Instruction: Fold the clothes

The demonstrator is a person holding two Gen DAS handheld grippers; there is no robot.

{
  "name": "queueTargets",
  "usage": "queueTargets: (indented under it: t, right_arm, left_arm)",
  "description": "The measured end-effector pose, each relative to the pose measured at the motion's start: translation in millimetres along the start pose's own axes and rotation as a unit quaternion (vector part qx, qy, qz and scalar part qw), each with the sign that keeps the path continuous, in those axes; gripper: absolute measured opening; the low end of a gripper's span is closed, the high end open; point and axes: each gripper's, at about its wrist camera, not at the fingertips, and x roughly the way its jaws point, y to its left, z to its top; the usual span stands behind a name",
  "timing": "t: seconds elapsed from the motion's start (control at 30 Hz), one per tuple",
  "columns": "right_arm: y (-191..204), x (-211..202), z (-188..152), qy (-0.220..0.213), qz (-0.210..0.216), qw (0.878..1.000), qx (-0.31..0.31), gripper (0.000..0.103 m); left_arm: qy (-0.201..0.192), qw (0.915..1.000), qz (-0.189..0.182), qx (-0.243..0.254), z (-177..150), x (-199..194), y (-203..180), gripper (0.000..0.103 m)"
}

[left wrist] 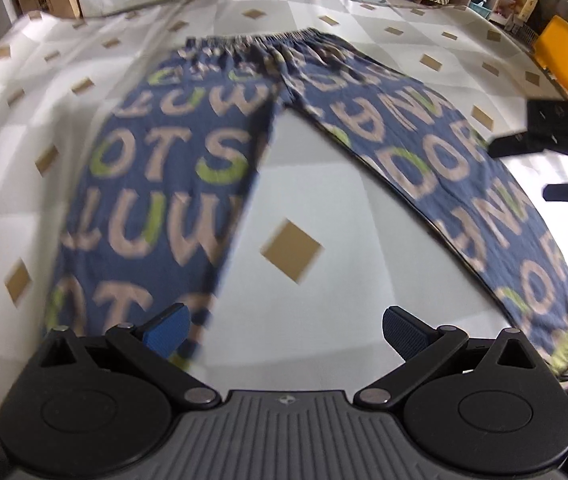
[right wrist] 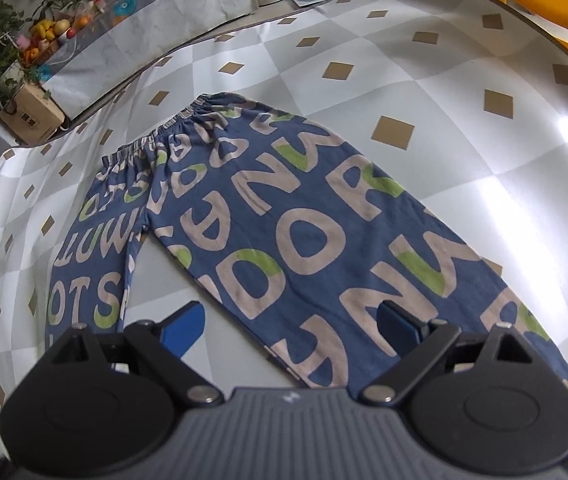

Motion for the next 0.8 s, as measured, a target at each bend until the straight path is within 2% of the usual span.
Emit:
queueTargets:
  t: [0.13,0.3,0.43,0.67,0.8]
  right_arm:
    - [0.7,2.8,1.6,0.006,0.000,1.000,0.008,0.093]
    - [-4.6,7.7,3.6,0.018,-0.002,0.999,0.035,0.093]
    - [-1.6,9.1,4.4,0.017,-0.006,0.999,0.028,0.093]
    - [10.3,13.1,5.7,0.020,-0.011,1.000,0.007,0.093]
    - [13.8,15.3,7.2,0.020,-0.012,1.000,0.006,0.093]
  left_arm:
    - [-0.007,0.9999,0.013,0.000,18.4,1.2,14.6,0.102]
    - [-0.004,0.9990,0.002,-0.045,38.4,8.7,40.3,0.102]
    - [-0.005,0.9980,0.006,-0.063,48.6,17.0,56.7,0.102]
    - [-0.016,0.9977,0.032,-0.058,74.2,27.3,74.4,0.102]
    - [-0.016,0.9931,0.043,-0.108,79.8,38.7,103.4,0.102]
